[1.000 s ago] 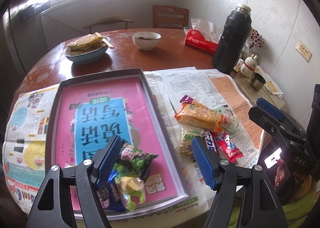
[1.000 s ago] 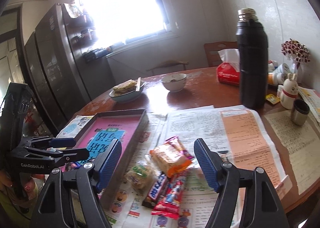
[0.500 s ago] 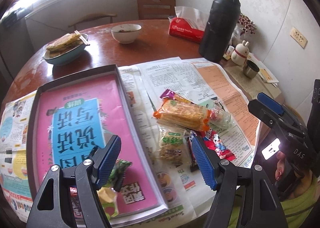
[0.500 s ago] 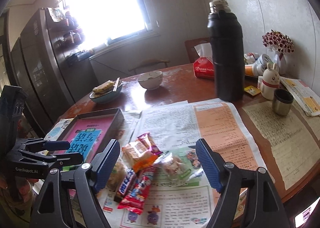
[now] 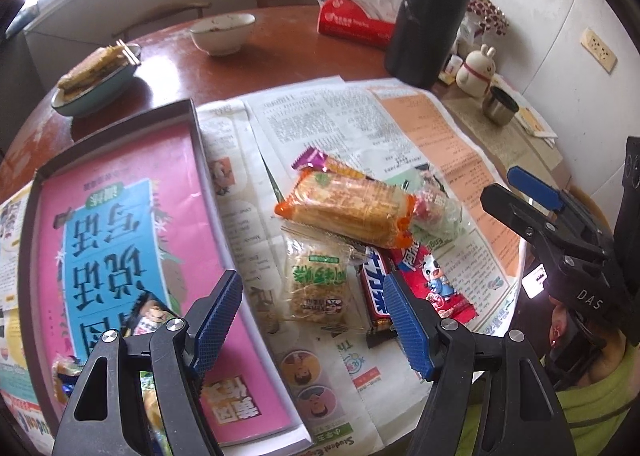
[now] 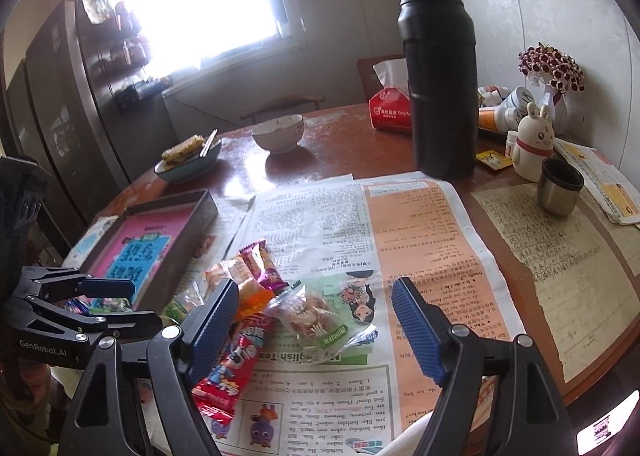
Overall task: Organize snacks
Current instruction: 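Move both open grippers back toward the remaining snacks, then grasp the green-label pastry pack with the left gripper while the right grasps the clear bagged round pastry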
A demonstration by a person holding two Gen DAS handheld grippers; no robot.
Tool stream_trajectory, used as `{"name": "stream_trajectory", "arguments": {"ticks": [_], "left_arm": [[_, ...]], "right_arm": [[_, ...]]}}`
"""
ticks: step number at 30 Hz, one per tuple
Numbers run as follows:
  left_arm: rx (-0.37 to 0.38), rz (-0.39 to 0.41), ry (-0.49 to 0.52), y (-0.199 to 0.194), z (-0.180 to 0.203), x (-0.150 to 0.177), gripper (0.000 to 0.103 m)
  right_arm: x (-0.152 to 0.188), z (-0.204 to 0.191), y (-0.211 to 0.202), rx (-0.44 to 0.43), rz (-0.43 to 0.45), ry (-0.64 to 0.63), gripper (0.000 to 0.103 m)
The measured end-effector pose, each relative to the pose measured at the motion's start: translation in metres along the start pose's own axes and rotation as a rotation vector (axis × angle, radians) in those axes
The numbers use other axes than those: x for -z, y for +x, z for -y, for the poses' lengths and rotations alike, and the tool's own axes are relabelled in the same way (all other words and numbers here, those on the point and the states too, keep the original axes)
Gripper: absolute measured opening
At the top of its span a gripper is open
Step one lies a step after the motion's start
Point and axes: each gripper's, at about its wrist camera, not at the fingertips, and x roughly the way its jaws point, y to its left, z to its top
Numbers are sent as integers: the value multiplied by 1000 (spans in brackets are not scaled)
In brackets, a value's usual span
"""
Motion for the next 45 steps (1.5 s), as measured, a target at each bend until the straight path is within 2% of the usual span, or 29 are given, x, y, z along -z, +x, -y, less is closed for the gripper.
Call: {"name": "stream_trajectory", "arguments": {"ticks": [10,16,26,30,34,40,45], "left_arm": [[48,-37,2,14,4,-5,75],[39,-67,21,22,9,-9,69],[31,-109,38,35,11,-11,66],[29,-118,44,39,12,-11,66],[25,-133,31,45,8,-12,53],[-6,-125,49,47,9,-11,52],[-47,-115,70,49,14,-10,51]], "right_arm": [[11,-2,34,58,-129,-107,78],[13,-4,49,82,-156,-166,78],[14,-17,66,74,-166,-278,78],[15,-14,71,42,-176,-259,67],[17,-7,73,12,-178,-212,54],[19,-9,75,4,-164,-204,52],[23,-14,75,10,-148,-219,46]]}}
